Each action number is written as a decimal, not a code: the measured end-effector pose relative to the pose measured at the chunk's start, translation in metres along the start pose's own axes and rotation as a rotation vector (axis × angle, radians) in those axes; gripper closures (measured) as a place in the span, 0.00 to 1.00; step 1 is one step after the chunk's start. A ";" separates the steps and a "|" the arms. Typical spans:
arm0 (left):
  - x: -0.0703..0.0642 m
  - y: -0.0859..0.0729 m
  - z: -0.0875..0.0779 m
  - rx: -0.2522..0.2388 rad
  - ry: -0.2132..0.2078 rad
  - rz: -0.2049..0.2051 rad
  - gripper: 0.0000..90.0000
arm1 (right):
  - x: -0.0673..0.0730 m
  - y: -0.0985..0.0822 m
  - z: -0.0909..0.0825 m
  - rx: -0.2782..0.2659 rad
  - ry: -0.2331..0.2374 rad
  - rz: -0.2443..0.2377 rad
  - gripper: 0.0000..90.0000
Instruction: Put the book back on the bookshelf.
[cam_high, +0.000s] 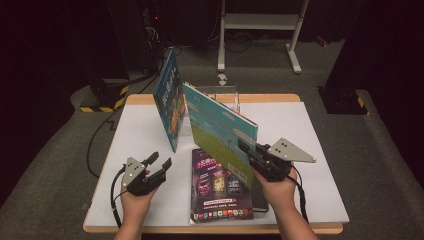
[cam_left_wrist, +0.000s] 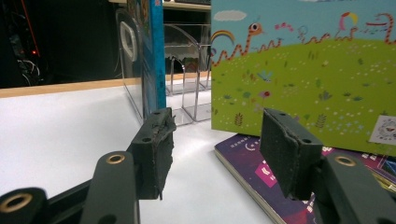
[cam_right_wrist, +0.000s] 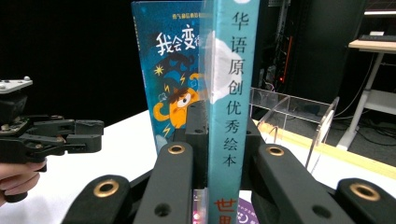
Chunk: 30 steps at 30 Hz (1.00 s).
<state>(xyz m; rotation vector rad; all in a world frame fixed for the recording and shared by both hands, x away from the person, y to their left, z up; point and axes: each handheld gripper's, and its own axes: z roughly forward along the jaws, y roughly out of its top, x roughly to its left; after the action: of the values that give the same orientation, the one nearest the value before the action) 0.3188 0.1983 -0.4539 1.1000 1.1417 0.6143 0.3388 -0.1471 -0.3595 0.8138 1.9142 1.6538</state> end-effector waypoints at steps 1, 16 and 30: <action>0.000 0.000 0.000 -0.004 -0.001 -0.006 0.49 | 0.003 0.002 0.003 0.009 -0.003 0.002 0.90; -0.009 0.001 0.000 0.004 -0.025 -0.008 0.50 | 0.018 0.010 0.028 0.033 -0.029 0.004 0.89; -0.042 0.000 0.037 0.026 -0.057 0.038 0.52 | 0.026 0.012 0.035 0.044 -0.054 -0.002 0.89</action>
<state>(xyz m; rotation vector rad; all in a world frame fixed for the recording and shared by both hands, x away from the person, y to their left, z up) 0.3388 0.1489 -0.4361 1.1575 1.0841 0.5954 0.3460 -0.1034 -0.3528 0.8649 1.9200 1.5774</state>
